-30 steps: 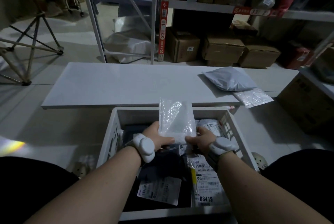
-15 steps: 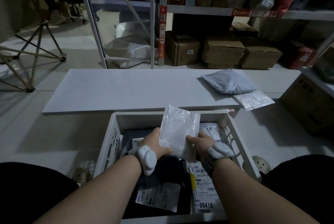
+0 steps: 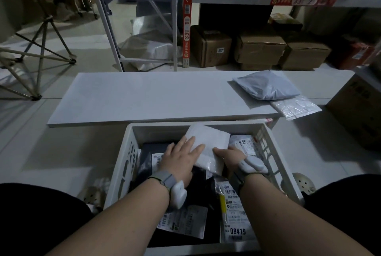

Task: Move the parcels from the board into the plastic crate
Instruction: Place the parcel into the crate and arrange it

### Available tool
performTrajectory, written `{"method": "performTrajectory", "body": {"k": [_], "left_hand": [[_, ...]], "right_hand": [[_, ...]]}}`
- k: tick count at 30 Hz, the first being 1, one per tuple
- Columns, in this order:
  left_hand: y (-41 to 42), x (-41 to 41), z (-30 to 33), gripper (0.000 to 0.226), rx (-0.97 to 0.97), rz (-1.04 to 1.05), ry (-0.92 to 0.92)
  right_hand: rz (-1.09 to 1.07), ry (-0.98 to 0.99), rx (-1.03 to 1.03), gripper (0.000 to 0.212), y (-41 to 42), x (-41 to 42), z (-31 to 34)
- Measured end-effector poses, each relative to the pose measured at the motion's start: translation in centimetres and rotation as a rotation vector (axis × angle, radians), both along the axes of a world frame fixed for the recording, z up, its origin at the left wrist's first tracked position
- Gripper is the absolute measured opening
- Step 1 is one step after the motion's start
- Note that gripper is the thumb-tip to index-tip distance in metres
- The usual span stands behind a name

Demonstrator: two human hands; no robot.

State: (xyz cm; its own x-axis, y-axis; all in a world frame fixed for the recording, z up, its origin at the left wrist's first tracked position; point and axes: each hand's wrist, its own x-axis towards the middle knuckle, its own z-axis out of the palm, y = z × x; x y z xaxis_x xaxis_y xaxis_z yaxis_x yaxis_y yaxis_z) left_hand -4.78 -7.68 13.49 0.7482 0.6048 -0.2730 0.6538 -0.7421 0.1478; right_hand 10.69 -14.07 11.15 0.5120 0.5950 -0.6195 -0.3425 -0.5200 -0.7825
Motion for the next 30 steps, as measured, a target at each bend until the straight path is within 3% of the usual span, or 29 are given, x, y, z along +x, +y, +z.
{"method": "performTrajectory", "body": {"k": [4,8,11,13,15,20,22,24,27,30], "left_hand": [[0.7,0.2,0.0,0.063,0.047,-0.001,-0.108],[1.6,-0.2,0.3,0.045,-0.23,0.067,-0.216],[1.5,-0.6,0.9,0.016,-0.352,0.26,-0.414],[1.4,-0.5,1.3,0.013,-0.488,0.418,-0.553],[2.0,-0.5,1.4,0.021,-0.52,0.506,-0.577],[2.9,-1.1,0.8,0.021,-0.793,0.637,-0.706],[3.0,-1.1,0.8,0.022,-0.84,0.65,-0.722],[3.0,-1.2,0.9,0.026,-0.825,0.655,-0.714],[3.0,-1.4,0.8,0.023,-0.829,0.662,-0.715],[2.9,-1.6,0.6,0.017,-0.843,0.664,-0.749]], "right_hand": [[0.021,0.042,0.001,0.031,0.4,0.0,-0.4],[0.021,0.094,-0.005,0.05,0.0,0.4,-0.7],[-0.039,0.142,0.015,0.044,-0.2,1.1,-1.2],[-0.055,0.118,0.011,0.04,-0.4,1.4,-0.8],[-0.033,0.07,-0.018,0.04,-0.5,1.7,-0.8],[0.068,-0.084,-0.095,0.093,-0.4,3.4,-3.8],[0.071,-0.082,-0.091,0.097,-0.6,3.7,-4.0],[0.088,-0.063,-0.095,0.089,-1.0,2.2,-1.4],[0.102,-0.068,-0.069,0.036,-1.2,0.9,0.4],[0.055,-0.09,-0.052,0.01,-1.1,0.5,0.1]]}}
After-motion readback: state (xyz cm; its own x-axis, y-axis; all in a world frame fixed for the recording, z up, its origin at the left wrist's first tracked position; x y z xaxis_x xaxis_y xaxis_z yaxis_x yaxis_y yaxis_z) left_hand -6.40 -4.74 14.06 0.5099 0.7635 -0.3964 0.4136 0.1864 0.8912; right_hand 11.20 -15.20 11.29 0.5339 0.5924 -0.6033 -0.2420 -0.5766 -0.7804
